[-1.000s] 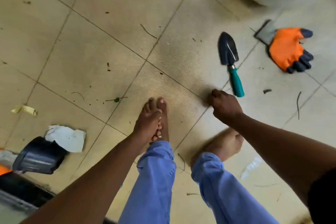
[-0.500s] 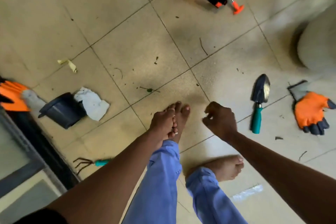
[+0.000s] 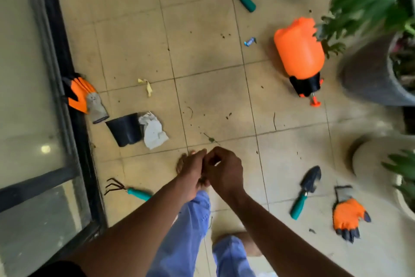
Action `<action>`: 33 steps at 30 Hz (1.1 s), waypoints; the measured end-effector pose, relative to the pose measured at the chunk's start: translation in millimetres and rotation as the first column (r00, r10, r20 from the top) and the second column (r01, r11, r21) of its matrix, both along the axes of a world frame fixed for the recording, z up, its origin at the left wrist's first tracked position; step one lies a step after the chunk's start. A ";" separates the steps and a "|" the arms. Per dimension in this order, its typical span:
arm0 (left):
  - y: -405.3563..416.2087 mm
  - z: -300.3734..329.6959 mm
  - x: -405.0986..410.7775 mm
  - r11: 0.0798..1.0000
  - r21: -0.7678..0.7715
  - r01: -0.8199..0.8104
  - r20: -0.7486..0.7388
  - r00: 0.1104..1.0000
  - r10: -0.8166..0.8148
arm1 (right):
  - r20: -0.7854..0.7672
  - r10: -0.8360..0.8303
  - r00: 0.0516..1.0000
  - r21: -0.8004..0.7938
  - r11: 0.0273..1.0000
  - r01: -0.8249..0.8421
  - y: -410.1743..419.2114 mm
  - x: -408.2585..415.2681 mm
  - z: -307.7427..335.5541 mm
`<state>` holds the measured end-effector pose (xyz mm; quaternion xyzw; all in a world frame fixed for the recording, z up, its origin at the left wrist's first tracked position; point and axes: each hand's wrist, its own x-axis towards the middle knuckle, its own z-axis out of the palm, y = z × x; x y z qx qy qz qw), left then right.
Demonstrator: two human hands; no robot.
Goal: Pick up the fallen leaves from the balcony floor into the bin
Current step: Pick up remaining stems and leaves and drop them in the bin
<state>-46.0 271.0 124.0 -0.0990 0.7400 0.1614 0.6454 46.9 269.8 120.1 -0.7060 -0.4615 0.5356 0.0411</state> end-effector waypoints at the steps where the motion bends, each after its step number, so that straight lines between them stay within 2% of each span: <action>1: 4.3 0.4 -9.1 0.999 0.001 0.037 -0.021 0.999 -0.037 | 0.033 0.049 0.998 0.003 0.999 -0.049 5.1 -8.8 3.1; 4: 13.0 1.5 -34.9 0.995 -0.006 0.099 -0.061 0.993 -0.099 | 0.162 0.329 0.930 -0.005 0.943 -0.332 22.8 -27.3 7.8; 6: 16.8 0.2 -57.0 0.995 -0.029 0.097 -0.082 0.992 -0.099 | 0.136 0.485 0.864 0.000 0.872 -0.490 39.4 -43.8 7.4; 9: 17.5 -13.9 -88.6 0.997 -0.049 0.054 -0.123 0.991 -0.060 | -0.003 0.559 0.829 0.015 0.829 -0.559 61.7 -70.3 -0.1; 13: 2.8 -36.2 -120.8 0.991 -0.120 -0.053 -0.121 0.992 0.039 | 0.064 0.696 0.715 0.086 0.710 -0.699 78.6 -108.8 -45.0; 15: -7.8 -46.8 -134.1 0.983 -0.126 -0.130 -0.124 0.986 0.115 | 0.100 0.816 0.570 0.089 0.563 -0.822 78.3 -129.6 -75.1; 17: -22.3 -61.0 -146.7 0.971 -0.137 -0.197 -0.104 0.977 0.184 | 0.144 0.925 0.351 0.062 0.345 -0.936 76.6 -155.6 -106.6; 21: -39.8 -84.8 -158.6 0.934 -0.129 -0.332 -0.094 0.942 0.322 | 0.252 0.968 -0.003 0.022 -0.009 -1.000 79.3 -196.4 -159.6; 23: -50.6 -102.6 -160.4 0.903 -0.137 -0.407 -0.085 0.913 0.399 | 0.318 0.940 -0.123 0.009 -0.133 -0.991 76.9 -213.7 -190.4; 25: -63.7 -117.8 -157.3 0.864 -0.148 -0.482 -0.065 0.876 0.478 | 0.377 0.906 -0.193 -0.013 -0.203 -0.979 75.9 -225.7 -214.9; 27: -74.8 -128.2 -152.4 0.821 -0.157 -0.549 -0.060 0.835 0.547 | 0.440 0.879 -0.184 0.041 -0.225 -0.974 76.9 -231.3 -228.6; 29: -81.9 -134.0 -149.8 0.795 -0.153 -0.586 -0.058 0.809 0.585 | 0.487 0.863 -0.133 0.131 -0.223 -0.966 82.1 -230.3 -235.9; 30: -85.0 -135.4 -149.0 0.788 -0.153 -0.597 -0.050 0.801 0.597 | 0.482 0.872 -0.082 0.176 -0.188 -0.966 85.0 -227.7 -238.3; 31: -86.4 -135.5 -148.2 0.775 -0.148 -0.614 -0.044 0.787 0.615 | 0.444 0.896 -0.001 0.212 -0.106 -0.971 88.3 -222.6 -238.5; 33: -88.0 -135.4 -148.0 0.752 -0.135 -0.645 -0.038 0.762 0.647 | 0.323 0.921 0.220 0.210 0.157 -0.965 95.6 -211.9 -232.1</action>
